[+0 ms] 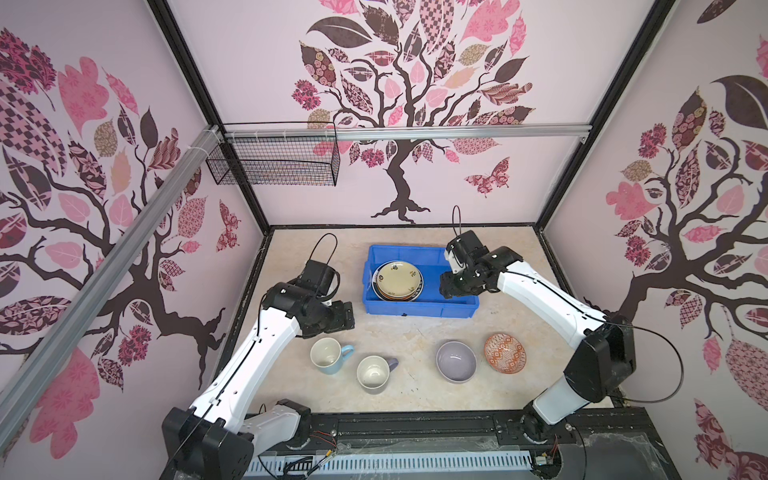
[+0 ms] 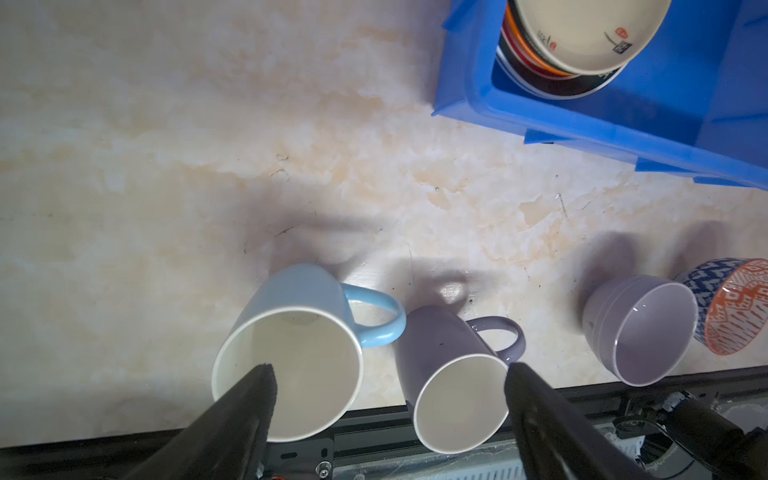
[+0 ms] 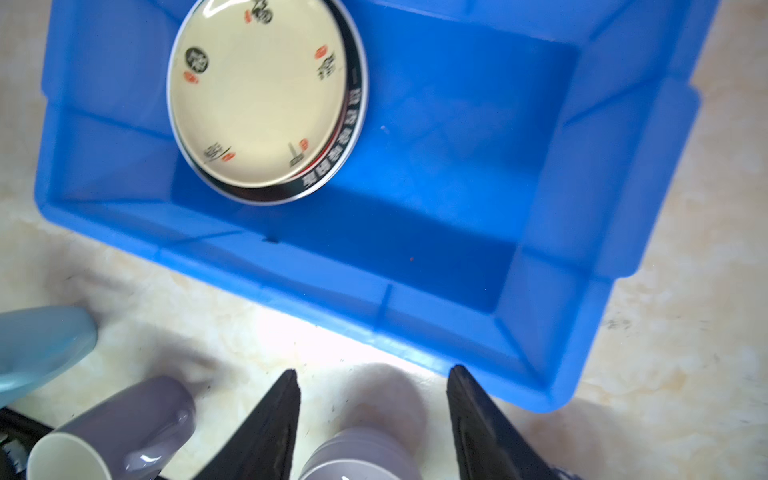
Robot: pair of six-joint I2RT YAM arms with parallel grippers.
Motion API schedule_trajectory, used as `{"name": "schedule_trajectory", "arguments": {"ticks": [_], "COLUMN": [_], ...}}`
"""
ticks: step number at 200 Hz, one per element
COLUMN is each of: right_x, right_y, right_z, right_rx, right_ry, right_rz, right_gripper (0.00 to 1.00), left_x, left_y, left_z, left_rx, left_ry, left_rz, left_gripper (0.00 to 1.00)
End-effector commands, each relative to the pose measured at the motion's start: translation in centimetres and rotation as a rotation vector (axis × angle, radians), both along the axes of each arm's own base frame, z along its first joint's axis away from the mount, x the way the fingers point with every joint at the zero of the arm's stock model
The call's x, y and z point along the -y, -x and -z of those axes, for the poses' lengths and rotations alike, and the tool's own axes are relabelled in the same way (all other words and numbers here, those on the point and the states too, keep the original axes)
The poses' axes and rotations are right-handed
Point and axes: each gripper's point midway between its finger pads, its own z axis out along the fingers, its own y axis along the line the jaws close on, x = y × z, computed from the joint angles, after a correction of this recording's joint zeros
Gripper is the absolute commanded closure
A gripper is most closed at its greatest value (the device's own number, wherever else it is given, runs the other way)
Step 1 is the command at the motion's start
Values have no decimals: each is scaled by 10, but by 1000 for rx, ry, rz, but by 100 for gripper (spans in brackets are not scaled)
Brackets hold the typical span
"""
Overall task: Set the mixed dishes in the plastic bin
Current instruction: 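Lower the left gripper to the light-blue mug while the right moves over the bowl, then grasp the light-blue mug's rim with the left gripper while the right hovers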
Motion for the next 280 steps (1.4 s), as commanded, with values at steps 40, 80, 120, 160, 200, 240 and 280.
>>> {"name": "schedule_trajectory", "arguments": {"ticks": [40,80,120,160,200,240,280], "right_x": [-23,-17,-15,-13,-14,-15,-13], "right_y": [64,70,69,69,65,61,59], "right_z": [7,5,5,9,9,8,8], "right_rx": [-75,-61,-50,-51,-45,-40,-37], "right_ry": [-38,-38,-31,-10,2,22,34], "right_rz": [-61,-60,-63,-71,-77,-93,-93], "right_gripper": [43,42,42,42,42,42,43], "left_x": [-2,-5,-7,-9,-9,-6,-1], "left_y": [46,55,58,56,54,46,46], "left_z": [18,32,47,63,66,66,75], "left_rx": [-73,-91,-135,-154,-162,-148,-203], "left_ry": [-36,-56,-91,-121,-132,-132,-138], "left_rz": [-45,-46,-31,-11,-18,-22,-2], "left_gripper": [19,27,36,37,35,33,33]}}
